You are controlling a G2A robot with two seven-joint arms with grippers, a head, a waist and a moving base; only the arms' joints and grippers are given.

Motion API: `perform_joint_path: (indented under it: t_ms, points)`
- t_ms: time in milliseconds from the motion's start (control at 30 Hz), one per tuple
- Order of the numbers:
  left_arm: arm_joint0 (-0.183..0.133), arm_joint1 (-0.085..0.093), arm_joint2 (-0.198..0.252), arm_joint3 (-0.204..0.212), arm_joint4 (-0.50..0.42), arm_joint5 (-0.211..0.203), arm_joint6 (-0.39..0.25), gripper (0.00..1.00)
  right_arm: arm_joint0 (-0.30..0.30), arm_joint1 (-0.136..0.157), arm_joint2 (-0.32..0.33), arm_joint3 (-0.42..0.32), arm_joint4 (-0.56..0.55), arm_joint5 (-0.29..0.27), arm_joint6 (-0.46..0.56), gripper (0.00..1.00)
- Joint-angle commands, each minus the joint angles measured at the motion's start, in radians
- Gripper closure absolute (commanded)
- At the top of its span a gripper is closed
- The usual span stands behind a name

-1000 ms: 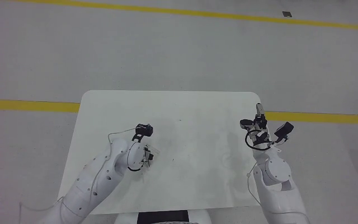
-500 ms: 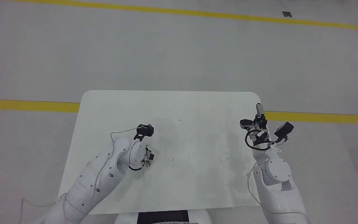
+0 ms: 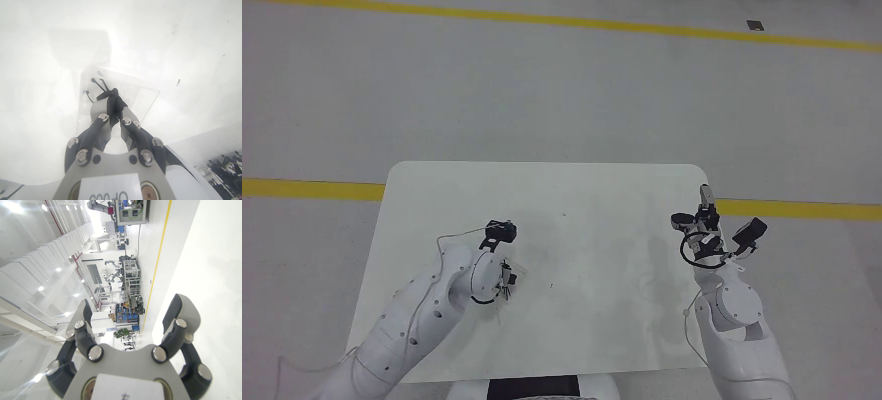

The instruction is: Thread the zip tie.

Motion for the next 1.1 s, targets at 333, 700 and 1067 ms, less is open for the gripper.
perform_joint_path:
  t_ms: [333,700,1067]
  points:
    - [-0.005,0.0,0.013,0.021,-0.013,0.0,0.009,0.82,0.0,0.0,0.0,0.0,0.0,0.0,0.0,0.0]
    - [-0.02,-0.001,0.025,0.045,-0.025,0.0,0.015,0.85,0.0,0.0,0.0,0.0,0.0,0.0,0.0,0.0]
    - [-0.043,-0.003,0.042,0.077,-0.042,0.0,0.018,1.0,0.0,0.0,0.0,0.0,0.0,0.0,0.0,0.0]
